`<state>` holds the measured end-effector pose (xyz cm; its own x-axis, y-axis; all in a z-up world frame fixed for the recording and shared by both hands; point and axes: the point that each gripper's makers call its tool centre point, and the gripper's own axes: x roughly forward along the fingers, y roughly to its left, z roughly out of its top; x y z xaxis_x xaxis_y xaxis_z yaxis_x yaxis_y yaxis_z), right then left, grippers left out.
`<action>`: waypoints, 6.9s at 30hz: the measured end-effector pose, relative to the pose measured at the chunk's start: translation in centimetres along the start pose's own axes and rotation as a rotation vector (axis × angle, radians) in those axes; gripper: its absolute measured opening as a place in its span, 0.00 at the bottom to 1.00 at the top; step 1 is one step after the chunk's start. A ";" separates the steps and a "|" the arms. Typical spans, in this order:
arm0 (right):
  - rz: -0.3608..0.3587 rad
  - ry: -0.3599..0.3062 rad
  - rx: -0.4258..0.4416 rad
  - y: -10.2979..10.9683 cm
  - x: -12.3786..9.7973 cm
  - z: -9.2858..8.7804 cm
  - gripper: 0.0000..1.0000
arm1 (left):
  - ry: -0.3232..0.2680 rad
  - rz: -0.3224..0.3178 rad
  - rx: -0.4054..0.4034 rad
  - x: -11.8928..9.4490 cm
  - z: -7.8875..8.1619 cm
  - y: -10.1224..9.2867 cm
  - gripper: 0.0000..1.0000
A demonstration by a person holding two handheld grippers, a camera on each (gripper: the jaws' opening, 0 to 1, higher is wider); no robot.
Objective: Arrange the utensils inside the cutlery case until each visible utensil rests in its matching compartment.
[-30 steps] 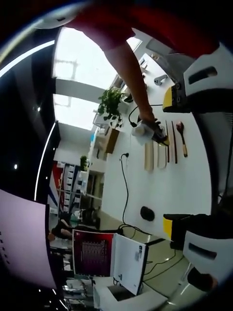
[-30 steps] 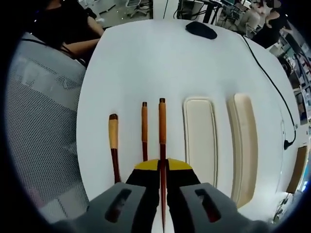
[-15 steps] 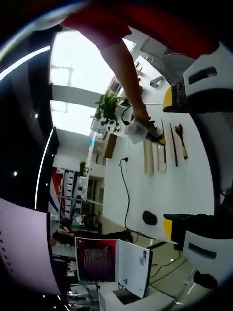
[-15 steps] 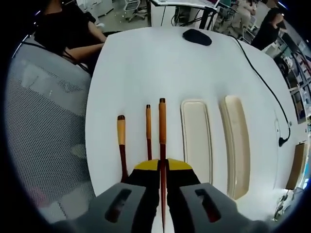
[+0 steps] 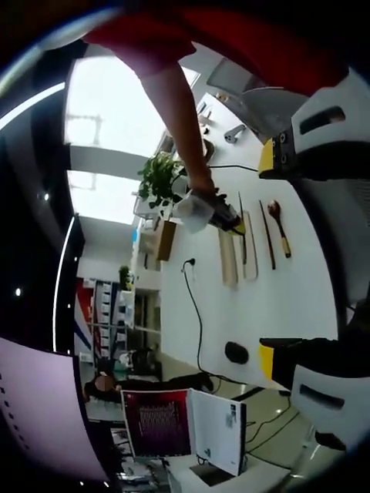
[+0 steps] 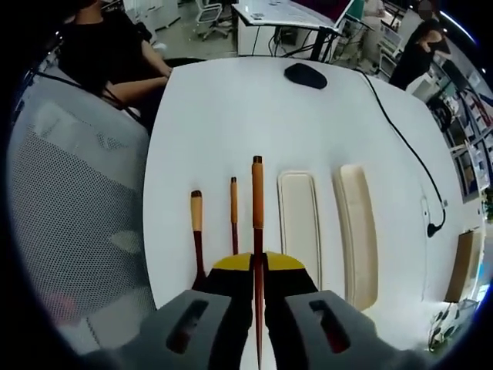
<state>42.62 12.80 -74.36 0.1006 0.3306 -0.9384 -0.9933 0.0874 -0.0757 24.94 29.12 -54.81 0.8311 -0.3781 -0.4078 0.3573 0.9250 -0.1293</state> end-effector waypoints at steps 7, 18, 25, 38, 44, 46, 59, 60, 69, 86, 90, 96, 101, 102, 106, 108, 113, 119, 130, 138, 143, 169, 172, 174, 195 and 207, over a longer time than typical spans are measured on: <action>-0.004 -0.006 -0.013 0.2 -1.0 0.6 0.00 | 0.005 -0.011 -0.017 -0.5 -0.6 -0.6 0.87; -0.031 -0.034 -0.043 -0.7 -2.7 1.2 0.00 | -0.015 0.001 -0.009 -1.0 -0.3 -0.7 0.84; -0.035 -0.038 -0.039 -1.5 -3.2 1.0 0.00 | -0.013 0.013 -0.021 -1.2 -0.6 -0.8 0.84; -0.039 -0.017 -0.041 -3.5 -3.4 0.7 0.00 | 0.000 0.002 -0.017 -0.4 -0.2 -0.6 0.83; -0.051 -0.018 -0.018 -5.5 -4.2 0.8 0.00 | 0.001 -0.002 -0.021 -0.2 -0.1 -0.3 0.83; -0.053 -0.016 -0.019 -5.9 -4.5 0.8 0.00 | 0.003 -0.004 -0.026 -0.1 -0.2 -0.3 0.83; -0.050 -0.005 -0.015 -7.5 -3.9 0.4 0.00 | 0.043 -0.021 -0.046 0.7 -1.1 0.1 0.83; -0.048 -0.002 -0.021 -7.6 -3.9 0.5 0.00 | 0.044 -0.024 -0.043 0.7 -1.1 0.0 0.83; -0.034 -0.027 0.023 -10.5 -4.8 2.0 0.00 | 0.042 -0.028 -0.052 1.2 -1.0 0.3 0.83; -0.007 0.003 -0.021 -14.4 -3.8 2.9 0.00 | 0.063 -0.004 -0.076 1.2 -1.8 1.1 0.83; -0.013 0.003 -0.016 -15.1 -3.4 3.0 0.00 | 0.059 -0.002 -0.084 1.3 -1.8 1.1 0.84; -0.022 -0.006 -0.002 -15.7 -1.7 2.7 0.00 | 0.016 -0.021 -0.076 1.5 -1.2 0.8 0.83; -0.008 -0.010 0.007 -16.0 -0.7 3.1 0.00 | 0.012 -0.039 -0.079 1.8 -0.8 0.2 0.88; -0.005 -0.009 0.001 -16.0 -0.6 3.1 0.00 | 0.017 -0.040 -0.077 1.9 -0.9 0.2 0.88; 0.000 0.004 -0.018 -16.6 -0.1 3.3 0.00 | 0.033 -0.036 -0.055 2.2 -1.2 0.1 0.89; 0.005 0.000 -0.001 -16.8 -0.1 3.4 0.00 | 0.029 -0.031 -0.043 2.2 -1.1 0.2 0.89; 0.007 -0.005 0.030 -17.0 0.8 3.3 0.00 | -0.074 -0.023 -0.046 1.7 0.6 0.1 0.89; -0.001 -0.026 0.042 -16.8 1.8 3.1 0.00 | -0.083 -0.013 -0.017 1.7 0.7 0.4 0.95; 0.010 -0.022 0.032 -16.6 3.7 2.4 0.00 | -0.070 -0.010 0.023 1.8 1.0 0.9 0.97; 0.024 0.003 0.041 -16.1 5.2 1.5 0.00 | -0.059 0.021 0.007 1.1 0.3 1.7 0.97; 0.009 0.011 0.052 -16.7 5.8 1.2 0.00 | -0.044 0.027 0.008 1.2 0.0 1.8 0.95; 0.033 0.009 0.036 -15.5 7.2 -0.3 0.01 | 0.000 0.053 0.020 0.9 -0.7 1.4 0.93; 0.041 0.003 0.044 -15.3 7.3 -0.3 0.01 | 0.007 0.064 0.010 0.8 -0.9 1.6 0.92; 0.046 0.017 0.047 -15.6 7.8 -0.5 0.01 | 0.010 0.070 0.003 0.7 -1.0 1.7 0.91; 0.032 0.041 0.065 -16.4 8.9 -1.4 0.01 | 0.017 0.087 0.002 0.5 -0.9 1.9 0.90; 0.035 0.038 0.060 -16.9 9.3 -1.6 0.03 | 0.019 0.090 -0.004 0.7 -1.1 1.8 0.89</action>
<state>60.26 12.92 -82.33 0.0623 0.2986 -0.9524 -0.9909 0.1328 -0.0232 25.69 30.59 -56.36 0.8514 -0.2928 -0.4351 0.2802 0.9553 -0.0946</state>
